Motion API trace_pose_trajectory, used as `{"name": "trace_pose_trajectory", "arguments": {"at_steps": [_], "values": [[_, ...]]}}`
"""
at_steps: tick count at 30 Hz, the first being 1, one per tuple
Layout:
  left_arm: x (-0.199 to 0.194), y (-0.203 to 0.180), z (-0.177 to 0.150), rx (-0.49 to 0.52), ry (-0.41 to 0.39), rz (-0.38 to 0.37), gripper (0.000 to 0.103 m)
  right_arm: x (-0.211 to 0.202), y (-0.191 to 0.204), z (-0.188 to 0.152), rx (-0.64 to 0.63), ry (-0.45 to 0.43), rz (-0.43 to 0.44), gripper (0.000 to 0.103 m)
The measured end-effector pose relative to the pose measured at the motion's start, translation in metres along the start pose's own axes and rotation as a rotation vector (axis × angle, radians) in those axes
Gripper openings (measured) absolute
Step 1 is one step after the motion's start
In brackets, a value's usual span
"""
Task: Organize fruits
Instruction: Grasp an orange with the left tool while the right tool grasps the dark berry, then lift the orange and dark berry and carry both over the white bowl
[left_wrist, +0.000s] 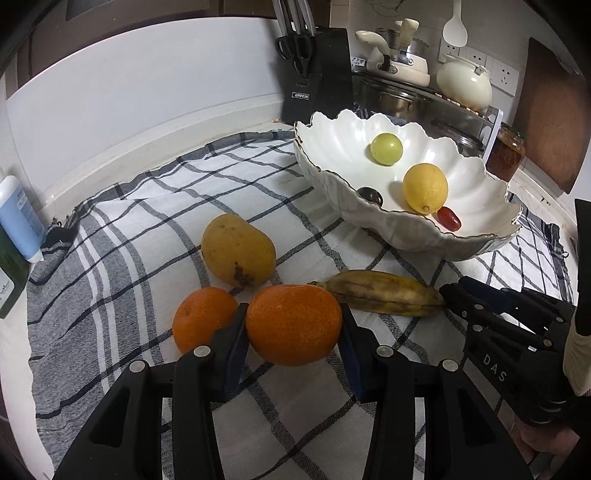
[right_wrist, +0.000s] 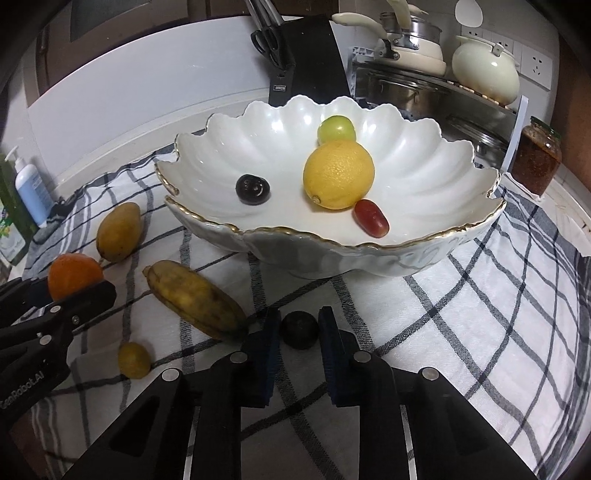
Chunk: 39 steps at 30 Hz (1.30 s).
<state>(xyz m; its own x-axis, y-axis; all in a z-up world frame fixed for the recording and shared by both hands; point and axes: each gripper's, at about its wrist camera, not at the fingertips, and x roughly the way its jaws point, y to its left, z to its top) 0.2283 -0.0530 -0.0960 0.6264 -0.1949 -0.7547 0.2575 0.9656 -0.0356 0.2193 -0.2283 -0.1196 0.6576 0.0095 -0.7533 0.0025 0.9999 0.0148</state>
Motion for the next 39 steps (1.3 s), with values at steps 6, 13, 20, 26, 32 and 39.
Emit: {"name": "trace_pose_trajectory", "arguments": {"at_steps": [6, 13, 20, 26, 32, 39], "values": [[-0.007, -0.001, 0.000, 0.003, -0.010, 0.001, 0.044, -0.014, 0.001, -0.001, -0.002, -0.018, 0.007, 0.022], [-0.021, -0.007, 0.003, 0.016, -0.037, -0.004, 0.044, -0.037, 0.000, -0.001, 0.006, -0.052, 0.016, 0.022], [-0.036, -0.017, 0.011, 0.031, -0.066, -0.014, 0.044, -0.063, -0.004, 0.001, 0.006, -0.099, 0.013, 0.022], [-0.044, -0.026, 0.023, 0.048, -0.094, -0.028, 0.044, -0.080, -0.012, 0.011, 0.013, -0.140, 0.005, 0.022], [-0.049, -0.036, 0.043, 0.067, -0.127, -0.040, 0.044, -0.089, -0.023, 0.026, 0.021, -0.176, -0.015, 0.022], [-0.042, -0.047, 0.069, 0.081, -0.156, -0.052, 0.044, -0.089, -0.037, 0.047, 0.026, -0.204, -0.042, 0.022]]}}
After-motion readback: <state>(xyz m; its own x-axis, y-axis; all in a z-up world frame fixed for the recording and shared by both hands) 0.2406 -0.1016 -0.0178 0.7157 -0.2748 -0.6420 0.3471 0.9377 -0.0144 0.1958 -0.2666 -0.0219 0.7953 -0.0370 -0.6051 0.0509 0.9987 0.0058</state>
